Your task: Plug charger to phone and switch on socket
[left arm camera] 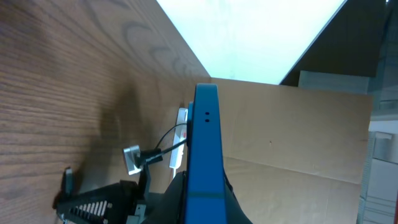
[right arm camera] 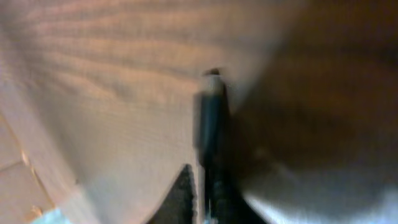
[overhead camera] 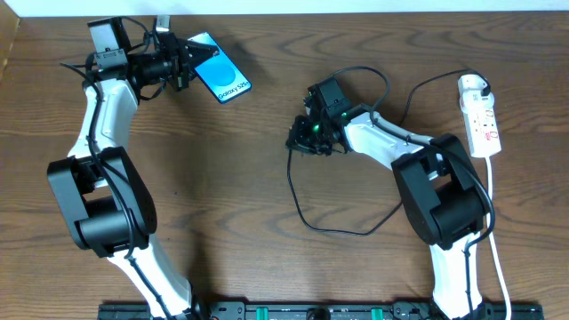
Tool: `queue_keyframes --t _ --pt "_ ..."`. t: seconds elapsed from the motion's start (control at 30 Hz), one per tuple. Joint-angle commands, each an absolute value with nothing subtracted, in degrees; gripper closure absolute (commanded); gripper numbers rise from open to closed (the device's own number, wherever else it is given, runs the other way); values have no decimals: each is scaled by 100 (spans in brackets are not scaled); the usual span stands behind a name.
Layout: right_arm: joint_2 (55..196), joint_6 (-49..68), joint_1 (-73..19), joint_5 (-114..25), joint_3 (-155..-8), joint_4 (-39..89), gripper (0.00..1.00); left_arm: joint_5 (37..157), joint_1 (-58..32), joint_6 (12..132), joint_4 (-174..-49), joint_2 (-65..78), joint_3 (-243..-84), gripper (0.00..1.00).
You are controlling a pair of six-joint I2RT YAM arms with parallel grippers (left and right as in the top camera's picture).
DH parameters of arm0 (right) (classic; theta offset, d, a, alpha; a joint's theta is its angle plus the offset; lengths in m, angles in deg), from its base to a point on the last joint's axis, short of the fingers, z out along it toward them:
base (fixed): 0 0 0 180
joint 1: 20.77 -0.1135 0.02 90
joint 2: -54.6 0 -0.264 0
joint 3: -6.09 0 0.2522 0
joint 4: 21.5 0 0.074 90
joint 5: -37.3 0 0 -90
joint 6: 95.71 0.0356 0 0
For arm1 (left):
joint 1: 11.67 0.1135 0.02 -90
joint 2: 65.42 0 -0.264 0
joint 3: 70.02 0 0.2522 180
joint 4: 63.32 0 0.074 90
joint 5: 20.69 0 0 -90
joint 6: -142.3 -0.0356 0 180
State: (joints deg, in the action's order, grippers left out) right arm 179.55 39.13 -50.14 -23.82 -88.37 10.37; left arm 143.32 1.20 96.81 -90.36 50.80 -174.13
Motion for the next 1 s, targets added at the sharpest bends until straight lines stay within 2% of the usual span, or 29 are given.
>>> queue_keyframes --t 0.0,0.13,0.27,0.43,0.77,0.97 --pt "18186 3229 -4955 -2323 -8846 735 99 14523 118 9580 -9036 4956 -17400 92" --pt "18033 2582 -4660 -754 -8907 147 99 14888 111 9580 -8881 4956 -17400 93" --pt "17437 2289 -4279 243 -9001 152 99 15716 87 9650 -8266 4930 -17400 93" --pt "16440 2206 -4107 1152 -9001 193 99 15832 -88 9893 -7904 4702 -17402 93" --pt "15944 2352 -4310 1801 -8999 510 99 15541 -481 12599 -5047 4610 -17402 93" --pt "15944 2179 -4485 1795 -8999 512 99 15541 -501 12955 -4955 4610 -17400 93"
